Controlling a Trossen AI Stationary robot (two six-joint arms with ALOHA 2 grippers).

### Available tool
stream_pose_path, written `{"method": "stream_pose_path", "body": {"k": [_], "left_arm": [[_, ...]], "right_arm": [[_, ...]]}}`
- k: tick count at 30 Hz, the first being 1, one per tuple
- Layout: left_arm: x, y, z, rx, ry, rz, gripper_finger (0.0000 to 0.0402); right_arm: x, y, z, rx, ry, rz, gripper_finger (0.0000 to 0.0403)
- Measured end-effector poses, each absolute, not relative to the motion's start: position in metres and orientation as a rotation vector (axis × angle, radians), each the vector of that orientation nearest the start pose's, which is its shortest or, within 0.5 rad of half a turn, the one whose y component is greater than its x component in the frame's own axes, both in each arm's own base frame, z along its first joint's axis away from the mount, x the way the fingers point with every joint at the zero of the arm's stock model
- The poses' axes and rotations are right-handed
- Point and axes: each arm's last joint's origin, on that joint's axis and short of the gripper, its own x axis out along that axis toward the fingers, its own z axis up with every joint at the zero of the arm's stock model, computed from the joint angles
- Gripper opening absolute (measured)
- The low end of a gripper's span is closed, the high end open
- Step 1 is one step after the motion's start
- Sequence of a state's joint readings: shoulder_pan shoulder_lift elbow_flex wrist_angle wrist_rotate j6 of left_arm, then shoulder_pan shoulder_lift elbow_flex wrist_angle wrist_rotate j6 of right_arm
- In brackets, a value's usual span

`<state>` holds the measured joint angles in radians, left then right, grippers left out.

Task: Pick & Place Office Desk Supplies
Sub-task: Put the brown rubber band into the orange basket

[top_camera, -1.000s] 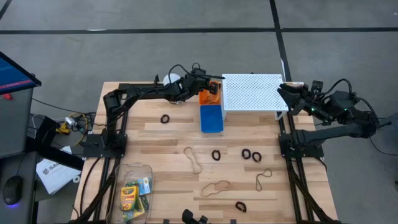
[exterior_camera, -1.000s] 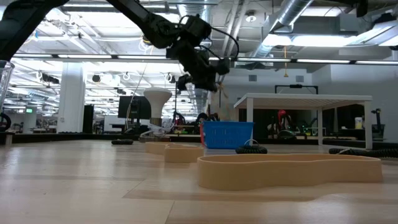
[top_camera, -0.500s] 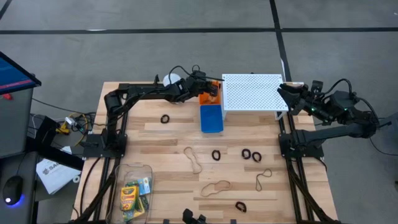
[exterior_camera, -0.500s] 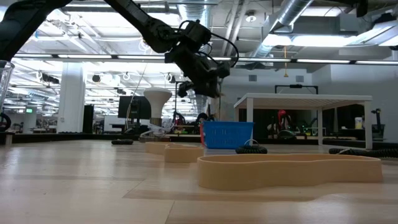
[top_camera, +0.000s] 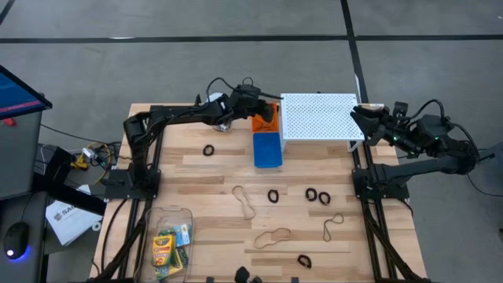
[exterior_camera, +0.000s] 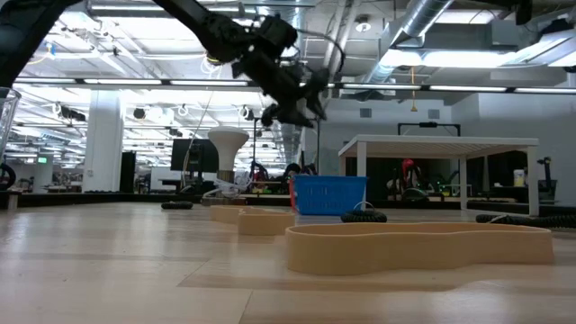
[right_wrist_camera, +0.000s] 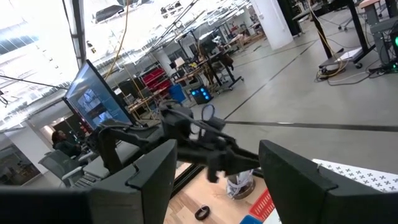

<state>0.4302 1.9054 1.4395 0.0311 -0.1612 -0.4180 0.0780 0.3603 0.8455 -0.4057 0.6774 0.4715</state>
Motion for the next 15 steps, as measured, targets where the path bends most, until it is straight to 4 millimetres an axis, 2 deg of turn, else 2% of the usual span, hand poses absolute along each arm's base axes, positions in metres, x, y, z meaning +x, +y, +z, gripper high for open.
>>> {"method": "stream_pose_path", "body": {"k": [6,9,12,15], "left_arm": [[0.384,0.152,0.288,-0.444,0.423,0.449,0.0175],[0.375,0.126,0.300,-0.420,0.510,0.292,0.0170],[0.363,0.094,0.299,-0.346,0.706,0.167,0.0165],[0.351,0.067,0.284,-0.252,0.890,0.077,0.0164]], "right_arm": [[0.053,-0.014,0.370,0.484,-0.208,-0.573,0.0224],[0.053,-0.014,0.370,0.483,-0.207,-0.573,0.0224],[0.053,-0.014,0.370,0.483,-0.206,-0.573,0.0224],[0.053,-0.014,0.370,0.483,-0.206,-0.573,0.0224]]}}
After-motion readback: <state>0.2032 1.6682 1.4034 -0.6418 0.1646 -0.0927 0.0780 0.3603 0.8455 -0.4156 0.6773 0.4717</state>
